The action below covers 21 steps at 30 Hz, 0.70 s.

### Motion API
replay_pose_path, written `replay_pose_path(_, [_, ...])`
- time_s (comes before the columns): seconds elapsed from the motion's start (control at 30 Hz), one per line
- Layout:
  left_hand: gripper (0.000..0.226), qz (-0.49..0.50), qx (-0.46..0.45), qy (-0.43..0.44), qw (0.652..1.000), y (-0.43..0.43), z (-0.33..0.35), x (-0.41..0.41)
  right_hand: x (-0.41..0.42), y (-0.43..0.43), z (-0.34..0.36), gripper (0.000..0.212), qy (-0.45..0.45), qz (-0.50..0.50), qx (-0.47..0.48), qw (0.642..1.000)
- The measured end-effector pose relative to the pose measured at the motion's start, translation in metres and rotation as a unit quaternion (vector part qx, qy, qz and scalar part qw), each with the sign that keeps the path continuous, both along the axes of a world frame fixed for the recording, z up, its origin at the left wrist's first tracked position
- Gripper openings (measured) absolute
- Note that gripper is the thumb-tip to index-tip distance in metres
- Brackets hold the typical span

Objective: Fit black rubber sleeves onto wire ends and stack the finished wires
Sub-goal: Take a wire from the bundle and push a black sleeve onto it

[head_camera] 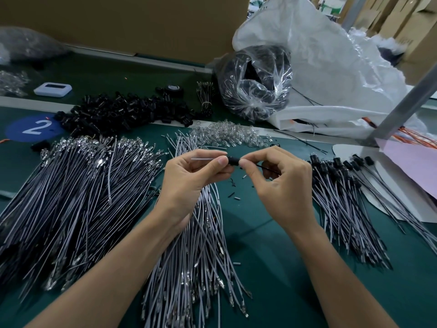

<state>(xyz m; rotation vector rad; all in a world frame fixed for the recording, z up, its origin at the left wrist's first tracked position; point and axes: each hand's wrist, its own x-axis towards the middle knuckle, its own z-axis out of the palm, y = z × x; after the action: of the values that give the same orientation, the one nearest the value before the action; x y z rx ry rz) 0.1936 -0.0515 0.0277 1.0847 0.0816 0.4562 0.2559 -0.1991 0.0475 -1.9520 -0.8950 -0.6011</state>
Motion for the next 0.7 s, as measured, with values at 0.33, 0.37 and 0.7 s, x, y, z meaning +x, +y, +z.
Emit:
replay_pose_path(0.33, [0.006, 0.028, -0.023, 0.017, 0.999, 0.0003, 0.0020, -0.0005, 0.0006, -0.0011, 0.0012, 0.012, -0.010, 0.049, -0.014, 0.999])
replay_pose_path(0.37, [0.006, 0.026, -0.020, 0.019, 0.999, 0.0002, 0.0019, -0.0006, 0.0008, -0.0013, 0.0016, 0.012, -0.019, 0.039, -0.014, 0.999])
replay_pose_path(0.7, [0.006, 0.010, 0.003, 0.035, 0.999, 0.0005, 0.0014, -0.0009, 0.0037, -0.0037, -0.0008, 0.008, -0.073, 0.029, -0.055, 0.995])
